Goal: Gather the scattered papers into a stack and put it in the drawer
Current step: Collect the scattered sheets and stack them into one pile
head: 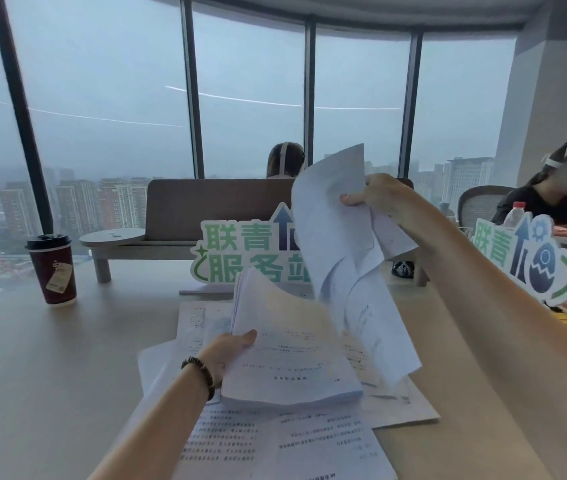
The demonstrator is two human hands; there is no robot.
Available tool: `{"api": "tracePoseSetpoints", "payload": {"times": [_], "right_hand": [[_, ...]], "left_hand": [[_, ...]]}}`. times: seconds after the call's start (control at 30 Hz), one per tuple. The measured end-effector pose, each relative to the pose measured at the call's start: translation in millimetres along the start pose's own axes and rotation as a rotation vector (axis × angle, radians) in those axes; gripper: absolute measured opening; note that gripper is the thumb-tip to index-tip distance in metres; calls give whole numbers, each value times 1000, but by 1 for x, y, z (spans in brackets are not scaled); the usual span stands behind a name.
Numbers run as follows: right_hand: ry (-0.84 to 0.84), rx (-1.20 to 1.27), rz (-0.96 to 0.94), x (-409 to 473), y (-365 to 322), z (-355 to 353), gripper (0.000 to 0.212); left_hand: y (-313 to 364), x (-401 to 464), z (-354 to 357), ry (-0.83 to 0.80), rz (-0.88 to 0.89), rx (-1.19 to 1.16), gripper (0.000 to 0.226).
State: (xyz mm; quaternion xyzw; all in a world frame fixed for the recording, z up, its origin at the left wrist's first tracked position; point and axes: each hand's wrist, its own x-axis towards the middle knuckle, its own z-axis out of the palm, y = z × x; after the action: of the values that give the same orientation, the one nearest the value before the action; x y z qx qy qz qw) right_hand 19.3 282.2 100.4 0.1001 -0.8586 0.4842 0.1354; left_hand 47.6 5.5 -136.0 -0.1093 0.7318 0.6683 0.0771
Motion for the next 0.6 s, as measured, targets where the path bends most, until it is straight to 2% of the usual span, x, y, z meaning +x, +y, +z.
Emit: {"api": "tracePoseSetpoints", "payload": {"times": [0.17, 0.23, 0.27, 0.33, 0.37, 0.43, 0.5, 0.53, 0.6], "right_hand": [[26, 175, 16, -4, 3, -2, 32], [48, 188, 10, -6, 15, 0, 30], [59, 191, 16, -6, 23, 2, 29], [77, 203, 63, -6, 46, 10, 28], [65, 228, 95, -6, 60, 14, 26], [34, 277, 191, -10, 85, 24, 24], [18, 302, 279, -9, 116, 34, 25], [10, 301, 314, -5, 134, 39, 31], [5, 306, 385, 6, 170, 49, 65]], "left_hand": [[2, -1, -4, -51, -8, -103, 27], [3, 0, -7, -123, -13, -169, 20], [3, 0, -10, -189, -12, -200, 28], [3, -1, -15, -347, -35, -362, 62], [4, -3, -15, -415, -35, -457, 69], [6, -8, -12, -477, -23, -546, 61], [6, -7, -9, -424, 4, -502, 61], [8, -7, -9, -409, 23, -434, 58], [9, -8, -8, -390, 17, -355, 56]]}}
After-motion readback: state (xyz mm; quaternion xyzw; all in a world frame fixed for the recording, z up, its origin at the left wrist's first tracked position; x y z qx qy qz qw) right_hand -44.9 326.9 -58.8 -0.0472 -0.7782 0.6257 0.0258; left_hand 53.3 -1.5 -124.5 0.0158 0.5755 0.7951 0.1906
